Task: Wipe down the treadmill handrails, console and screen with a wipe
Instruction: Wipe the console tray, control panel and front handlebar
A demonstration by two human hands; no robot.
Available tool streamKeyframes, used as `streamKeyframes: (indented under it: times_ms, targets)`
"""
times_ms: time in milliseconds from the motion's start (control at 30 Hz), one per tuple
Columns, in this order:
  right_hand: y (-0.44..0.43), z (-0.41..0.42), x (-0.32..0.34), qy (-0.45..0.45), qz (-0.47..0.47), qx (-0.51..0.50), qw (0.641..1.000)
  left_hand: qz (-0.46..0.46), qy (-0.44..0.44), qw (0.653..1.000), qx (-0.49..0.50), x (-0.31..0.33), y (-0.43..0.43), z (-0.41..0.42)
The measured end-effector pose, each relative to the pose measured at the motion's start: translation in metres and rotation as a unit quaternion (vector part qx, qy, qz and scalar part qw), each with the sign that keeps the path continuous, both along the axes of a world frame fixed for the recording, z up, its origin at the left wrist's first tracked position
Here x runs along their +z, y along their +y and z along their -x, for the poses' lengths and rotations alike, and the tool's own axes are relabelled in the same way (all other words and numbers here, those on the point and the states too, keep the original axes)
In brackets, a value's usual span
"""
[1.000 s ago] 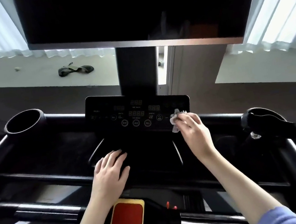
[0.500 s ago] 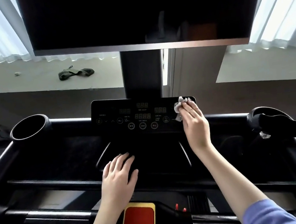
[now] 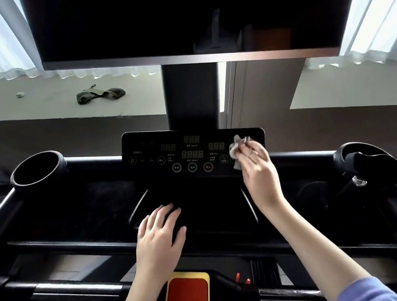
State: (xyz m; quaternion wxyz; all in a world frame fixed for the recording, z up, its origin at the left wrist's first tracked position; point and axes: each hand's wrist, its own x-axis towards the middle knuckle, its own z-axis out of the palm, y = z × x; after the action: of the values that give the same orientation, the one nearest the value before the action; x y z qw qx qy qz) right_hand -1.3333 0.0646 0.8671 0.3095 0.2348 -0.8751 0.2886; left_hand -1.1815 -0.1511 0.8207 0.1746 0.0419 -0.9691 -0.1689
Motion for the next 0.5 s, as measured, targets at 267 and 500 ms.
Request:
streamKeyframes:
  times_ms: [267, 500]
  targets:
    - [0.009, -0.001, 0.004, 0.095, -0.004, -0.065, 0.993, -0.005, -0.009, 1.0, 0.002, 0.0, 0.0, 0.0]
    - [0.027, -0.005, -0.015, 0.008, -0.064, 0.077, 0.995, -0.008, -0.016, 1.0, 0.001, 0.001, 0.001, 0.0]
